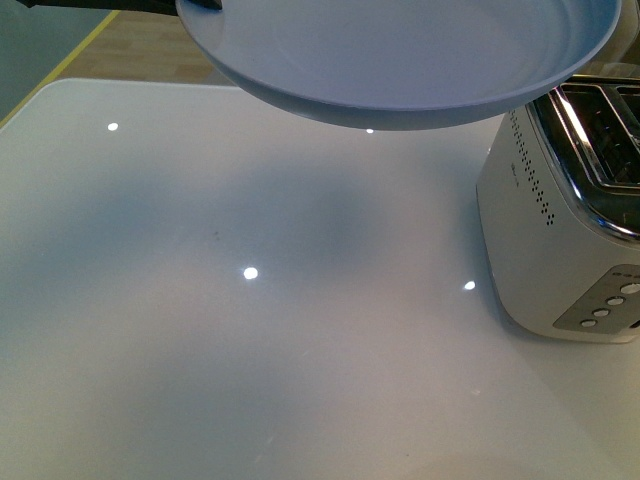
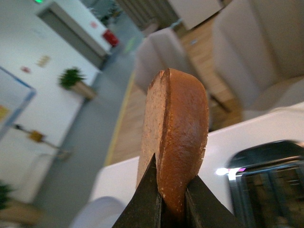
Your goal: Left arm holds plate, right arm toasts bread
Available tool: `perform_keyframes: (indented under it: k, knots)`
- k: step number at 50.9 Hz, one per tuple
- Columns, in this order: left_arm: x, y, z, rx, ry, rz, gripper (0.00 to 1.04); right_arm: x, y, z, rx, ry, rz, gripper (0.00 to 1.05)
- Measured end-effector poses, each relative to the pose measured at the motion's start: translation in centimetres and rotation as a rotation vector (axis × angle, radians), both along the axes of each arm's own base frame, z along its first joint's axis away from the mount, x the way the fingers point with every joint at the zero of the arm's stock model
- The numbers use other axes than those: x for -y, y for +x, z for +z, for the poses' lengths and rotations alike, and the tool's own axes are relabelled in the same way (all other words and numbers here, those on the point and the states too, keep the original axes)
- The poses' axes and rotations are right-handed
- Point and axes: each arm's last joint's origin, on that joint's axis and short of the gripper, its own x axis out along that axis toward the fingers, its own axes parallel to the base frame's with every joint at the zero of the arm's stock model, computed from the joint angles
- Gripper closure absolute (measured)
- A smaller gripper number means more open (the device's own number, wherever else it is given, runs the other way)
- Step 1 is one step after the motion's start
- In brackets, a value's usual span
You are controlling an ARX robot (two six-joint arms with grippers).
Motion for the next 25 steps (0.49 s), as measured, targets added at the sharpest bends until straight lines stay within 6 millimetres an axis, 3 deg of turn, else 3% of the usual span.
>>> perform_keyframes:
  k: [5, 10, 25]
  knots:
    - [0.0, 0.0, 0.0, 0.001, -0.001, -0.001, 1.02, 0.1, 0.9, -1.1, -0.021, -0.275, -0.109, 1.01]
    - [0.0, 0.0, 0.0, 0.003, -0.001, 0.0, 1.02, -0.3, 1.7, -3.5, -0.086, -0.477, -0.096, 1.01]
    - [0.0, 0.0, 0.0, 0.002, -0.002, -0.001, 1.02, -2.1, 2.8, -9.0, -0.229, -0.663, -0.011, 1.01]
